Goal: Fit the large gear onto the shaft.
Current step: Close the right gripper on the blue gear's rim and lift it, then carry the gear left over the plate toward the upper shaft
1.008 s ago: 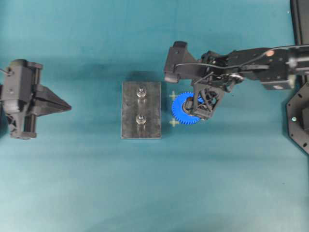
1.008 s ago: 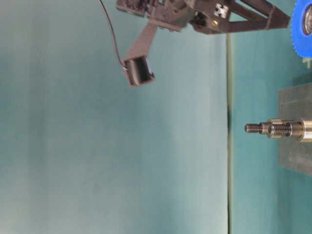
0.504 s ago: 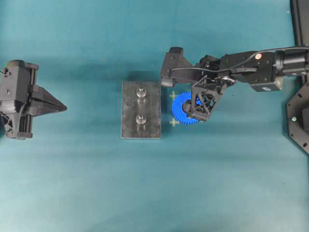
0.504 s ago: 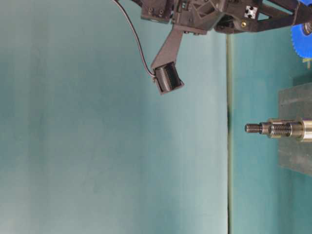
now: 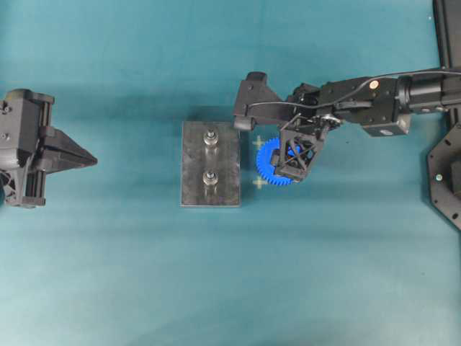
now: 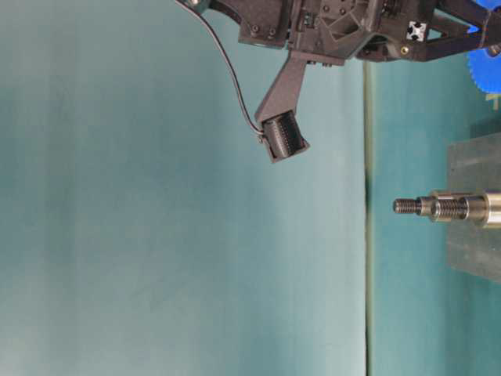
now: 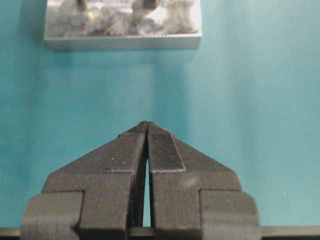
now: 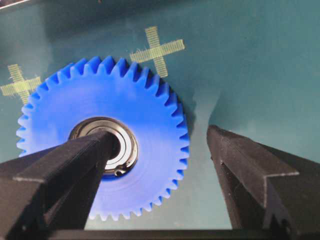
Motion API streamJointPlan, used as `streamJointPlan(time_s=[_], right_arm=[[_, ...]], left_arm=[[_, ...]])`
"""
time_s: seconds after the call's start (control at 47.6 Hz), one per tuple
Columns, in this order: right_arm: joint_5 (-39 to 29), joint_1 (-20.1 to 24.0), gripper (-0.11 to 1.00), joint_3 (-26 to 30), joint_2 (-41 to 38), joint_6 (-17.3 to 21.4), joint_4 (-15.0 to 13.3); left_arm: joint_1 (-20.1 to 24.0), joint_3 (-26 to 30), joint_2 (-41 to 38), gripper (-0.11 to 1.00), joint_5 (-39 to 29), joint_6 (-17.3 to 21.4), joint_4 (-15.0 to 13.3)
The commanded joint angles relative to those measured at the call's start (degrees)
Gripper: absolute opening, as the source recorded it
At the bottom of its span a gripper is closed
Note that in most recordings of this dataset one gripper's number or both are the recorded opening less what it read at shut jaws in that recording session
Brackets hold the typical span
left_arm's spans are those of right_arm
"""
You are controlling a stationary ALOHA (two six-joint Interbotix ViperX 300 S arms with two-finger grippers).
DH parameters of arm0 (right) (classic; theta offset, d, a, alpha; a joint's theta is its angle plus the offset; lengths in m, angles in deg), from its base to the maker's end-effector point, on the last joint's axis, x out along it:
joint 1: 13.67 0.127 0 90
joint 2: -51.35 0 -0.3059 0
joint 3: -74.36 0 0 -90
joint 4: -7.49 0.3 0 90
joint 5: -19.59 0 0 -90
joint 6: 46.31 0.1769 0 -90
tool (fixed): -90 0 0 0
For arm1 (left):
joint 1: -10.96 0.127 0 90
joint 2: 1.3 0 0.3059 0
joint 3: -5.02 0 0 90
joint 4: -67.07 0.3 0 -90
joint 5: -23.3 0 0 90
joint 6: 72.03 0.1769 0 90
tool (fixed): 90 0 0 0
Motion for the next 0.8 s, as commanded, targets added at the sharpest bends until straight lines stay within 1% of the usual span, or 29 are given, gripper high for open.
streamJointPlan(time_s=[0.0, 0.126, 0.189, 0.231, 0.315, 0.336, 0.525, 0.777], right_arm=[[0.3, -0.4, 0.89, 0.6, -0.2, -0.4, -0.3], [-1.0, -0.4, 0.87, 0.8, -0.2, 0.4, -0.2], [-2.9, -0.4, 0.83, 1.0, -0.4, 0.4, -0.3], [-4.4, -0.5, 0.76, 1.2, -0.5, 0.4, -0.3], [-7.4, -0.6, 0.54, 1.8, -0.9, 0.4, -0.3], [-7.7, -0.6, 0.5, 1.9, -0.9, 0.5, -0.2], [-8.0, -0.8, 0.49, 3.7, -0.4, 1.2, -0.2], [-10.3, -1.1, 0.49, 8.5, 2.2, 1.4, -0.2]], left_arm=[[0.0, 0.5, 0.1, 0.0, 0.2, -0.1, 0.2], [0.0, 0.5, 0.2, 0.0, 0.2, -0.8, 0.2], [0.0, 0.5, 0.2, 0.0, 0.2, -1.0, 0.2], [0.0, 0.5, 0.2, 0.0, 0.2, -1.0, 0.2], [0.0, 0.4, 0.2, 0.0, 0.2, -1.0, 0.2], [0.0, 0.4, 0.2, 0.0, 0.2, -1.0, 0.2], [0.0, 0.4, 0.2, 0.0, 0.2, -1.0, 0.2], [0.0, 0.5, 0.2, 0.0, 0.2, -1.1, 0.2]])
